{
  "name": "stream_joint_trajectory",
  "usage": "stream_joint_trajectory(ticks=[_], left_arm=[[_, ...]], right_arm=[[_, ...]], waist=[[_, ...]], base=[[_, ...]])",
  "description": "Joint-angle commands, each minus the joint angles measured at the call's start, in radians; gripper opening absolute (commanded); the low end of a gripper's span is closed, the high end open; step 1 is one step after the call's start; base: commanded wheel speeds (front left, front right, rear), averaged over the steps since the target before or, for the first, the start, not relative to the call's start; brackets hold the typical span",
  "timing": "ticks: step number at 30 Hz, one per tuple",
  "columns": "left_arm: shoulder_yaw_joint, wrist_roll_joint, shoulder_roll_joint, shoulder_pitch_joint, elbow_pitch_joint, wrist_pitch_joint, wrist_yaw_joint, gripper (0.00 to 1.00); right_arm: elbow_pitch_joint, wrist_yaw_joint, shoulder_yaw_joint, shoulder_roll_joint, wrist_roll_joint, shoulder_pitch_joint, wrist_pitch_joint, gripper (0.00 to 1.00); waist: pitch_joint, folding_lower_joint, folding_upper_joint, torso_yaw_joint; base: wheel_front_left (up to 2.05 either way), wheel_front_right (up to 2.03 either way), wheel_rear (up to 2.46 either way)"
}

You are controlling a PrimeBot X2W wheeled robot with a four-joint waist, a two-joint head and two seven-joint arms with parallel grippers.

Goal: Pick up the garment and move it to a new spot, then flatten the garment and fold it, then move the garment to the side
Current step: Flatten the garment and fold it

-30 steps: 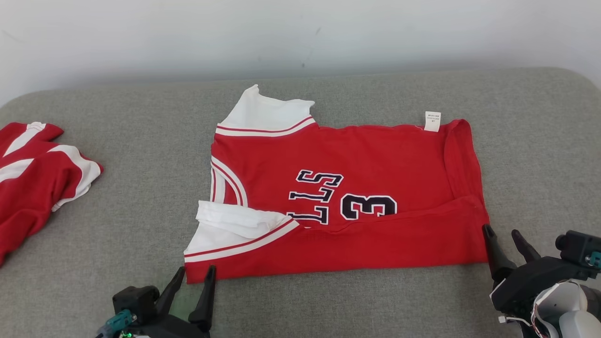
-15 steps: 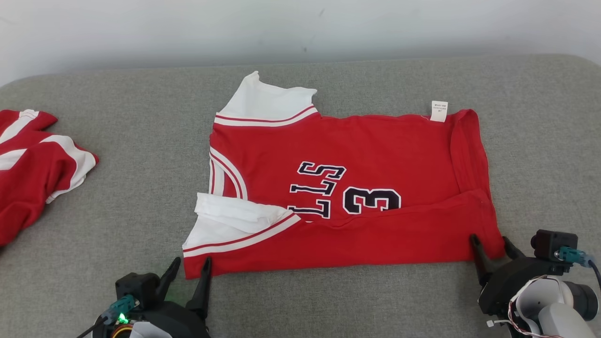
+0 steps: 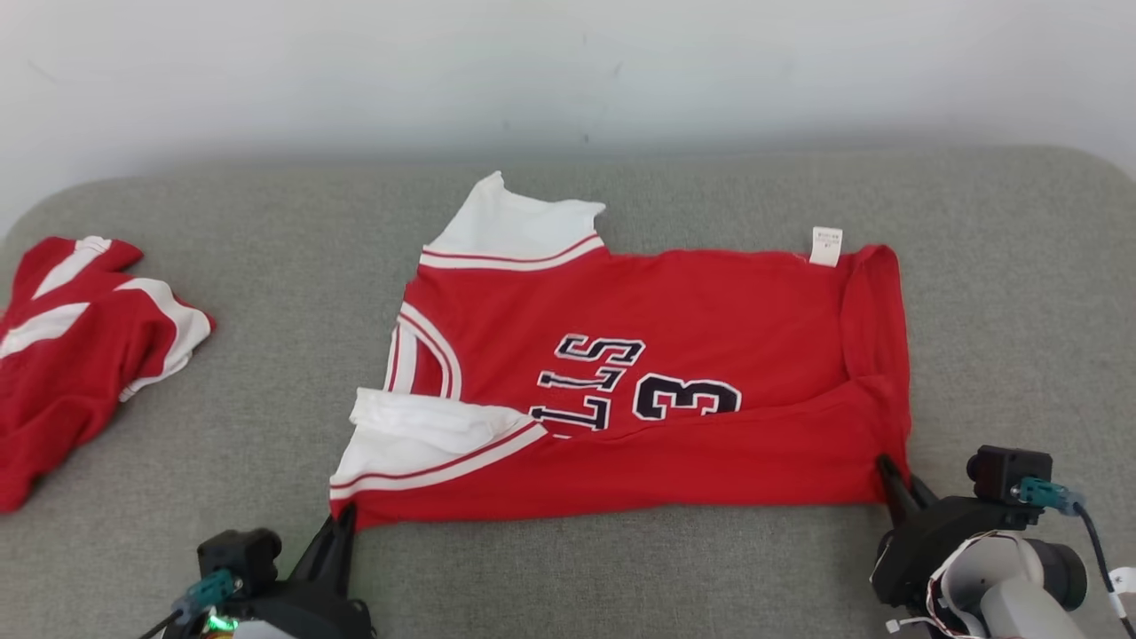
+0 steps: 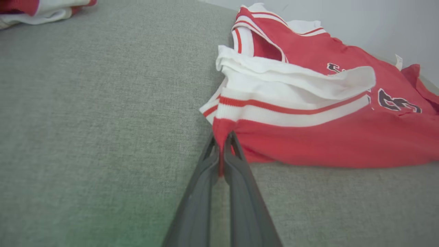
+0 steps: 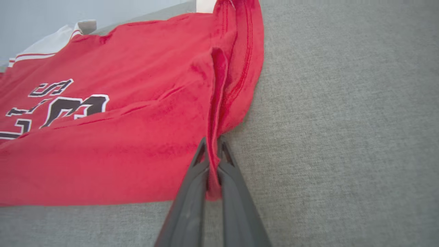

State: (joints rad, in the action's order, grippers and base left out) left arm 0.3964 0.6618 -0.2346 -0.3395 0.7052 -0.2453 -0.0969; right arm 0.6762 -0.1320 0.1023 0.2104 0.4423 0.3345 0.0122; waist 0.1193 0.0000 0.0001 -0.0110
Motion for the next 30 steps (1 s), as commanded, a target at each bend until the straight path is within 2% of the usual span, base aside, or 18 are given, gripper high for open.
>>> stream_joint_trajectory(ticks=[1, 10, 19, 24, 25, 26, 27, 28, 30], left_arm=[[-0.009, 0.002, -0.01, 0.03, -0.004, -0.009, 0.006, 0.0], [-0.041, 0.01, -0.002, 0.21, -0.133, -0.019, 0.048, 0.0], [-0.024, 0.01, 0.004, 0.363, -0.266, -0.01, 0.09, 0.0], [-0.018, 0.019, 0.008, 0.407, -0.303, 0.0, 0.107, 0.0], [-0.016, 0.02, 0.008, 0.413, -0.306, 0.003, 0.108, 0.09], [-0.015, 0.02, 0.007, 0.419, -0.31, 0.003, 0.111, 0.31], [-0.018, 0.013, 0.002, 0.419, -0.314, 0.0, 0.117, 0.46], [-0.022, 0.004, -0.002, 0.419, -0.318, -0.004, 0.122, 1.0], [-0.029, -0.001, -0.002, 0.42, -0.323, -0.01, 0.126, 1.0]], right_arm=[[-0.006, 0.003, 0.013, -0.004, 0.013, -0.011, -0.005, 0.0], [-0.089, 0.003, 0.038, 0.007, 0.068, -0.148, -0.008, 0.0], [-0.231, 0.003, -0.034, 0.031, 0.081, -0.35, 0.043, 0.0], [-0.304, 0.003, -0.078, 0.005, 0.073, -0.437, 0.098, 0.0], [-0.318, 0.003, -0.079, 0.0, 0.068, -0.444, 0.109, 0.02], [-0.33, 0.003, -0.081, -0.006, 0.064, -0.449, 0.116, 0.45], [-0.345, 0.003, -0.078, -0.01, 0.059, -0.453, 0.114, 0.98], [-0.356, 0.003, -0.078, -0.013, 0.052, -0.456, 0.108, 1.0], [-0.373, 0.003, -0.078, -0.015, 0.035, -0.458, 0.097, 1.0]], waist=[[-0.033, 0.0, -0.0001, 0.011], [-0.106, 0.0, -0.0001, 0.04], [-0.136, 0.0, -0.0001, 0.062], [-0.136, 0.0, -0.0001, 0.058], [-0.135, 0.0, -0.0001, 0.055], [-0.135, 0.0, -0.0001, 0.051], [-0.135, 0.0, -0.0001, 0.048], [-0.135, 0.0, -0.0001, 0.046], [-0.137, 0.0, -0.0001, 0.043]], base=[[0.0, 0.0, 0.0], [0.0, 0.0, 0.0], [0.0, 0.0, 0.0], [0.0, 0.0, 0.0], [0.0, 0.0, 0.0], [0.0, 0.0, 0.0], [0.0, 0.0, 0.0], [0.0, 0.0, 0.0], [0.0, 0.0, 0.0]])
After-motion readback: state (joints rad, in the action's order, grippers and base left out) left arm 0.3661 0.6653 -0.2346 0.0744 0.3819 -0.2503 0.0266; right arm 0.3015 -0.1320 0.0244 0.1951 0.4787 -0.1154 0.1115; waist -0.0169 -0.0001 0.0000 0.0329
